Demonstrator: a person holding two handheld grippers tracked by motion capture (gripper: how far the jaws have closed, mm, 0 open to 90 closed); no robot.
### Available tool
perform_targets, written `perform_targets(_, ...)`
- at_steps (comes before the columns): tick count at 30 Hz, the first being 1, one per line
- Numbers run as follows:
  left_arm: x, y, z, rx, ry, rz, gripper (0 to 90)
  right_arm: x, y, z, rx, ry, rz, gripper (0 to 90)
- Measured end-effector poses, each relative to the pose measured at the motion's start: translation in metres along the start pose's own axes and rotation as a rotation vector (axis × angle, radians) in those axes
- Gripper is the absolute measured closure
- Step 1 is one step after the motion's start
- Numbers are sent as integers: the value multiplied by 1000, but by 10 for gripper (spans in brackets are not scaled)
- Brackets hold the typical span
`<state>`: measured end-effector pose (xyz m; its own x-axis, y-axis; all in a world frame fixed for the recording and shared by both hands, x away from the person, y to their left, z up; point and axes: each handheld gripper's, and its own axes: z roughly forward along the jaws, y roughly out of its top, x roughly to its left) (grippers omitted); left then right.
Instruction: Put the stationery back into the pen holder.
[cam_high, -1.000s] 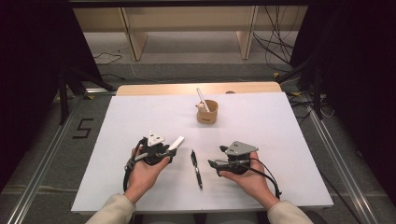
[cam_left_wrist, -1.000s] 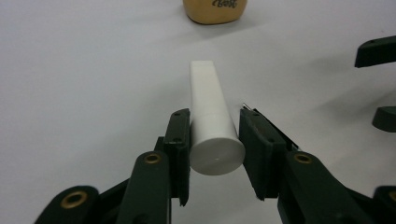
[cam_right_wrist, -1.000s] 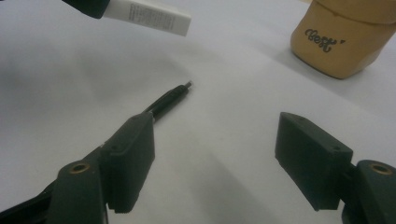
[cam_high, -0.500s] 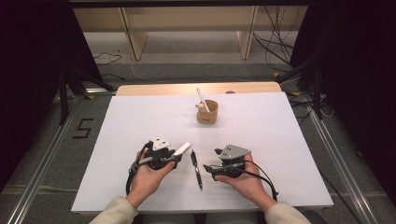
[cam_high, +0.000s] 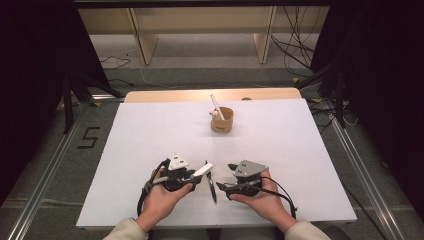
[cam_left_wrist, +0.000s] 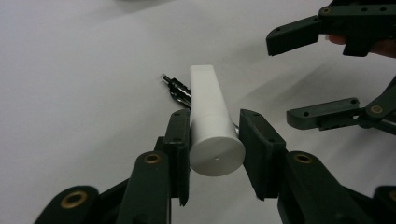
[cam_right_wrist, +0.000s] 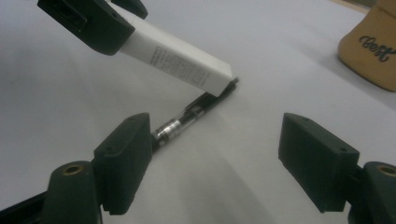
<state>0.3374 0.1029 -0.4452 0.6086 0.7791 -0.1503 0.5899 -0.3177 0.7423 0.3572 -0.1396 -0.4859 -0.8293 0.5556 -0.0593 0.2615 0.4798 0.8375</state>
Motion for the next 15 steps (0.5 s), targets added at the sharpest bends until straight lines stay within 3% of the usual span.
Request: perform_targets(15,-20,-2,-4,14,-83,24,650,13,1,1,-4,44,-44,227)
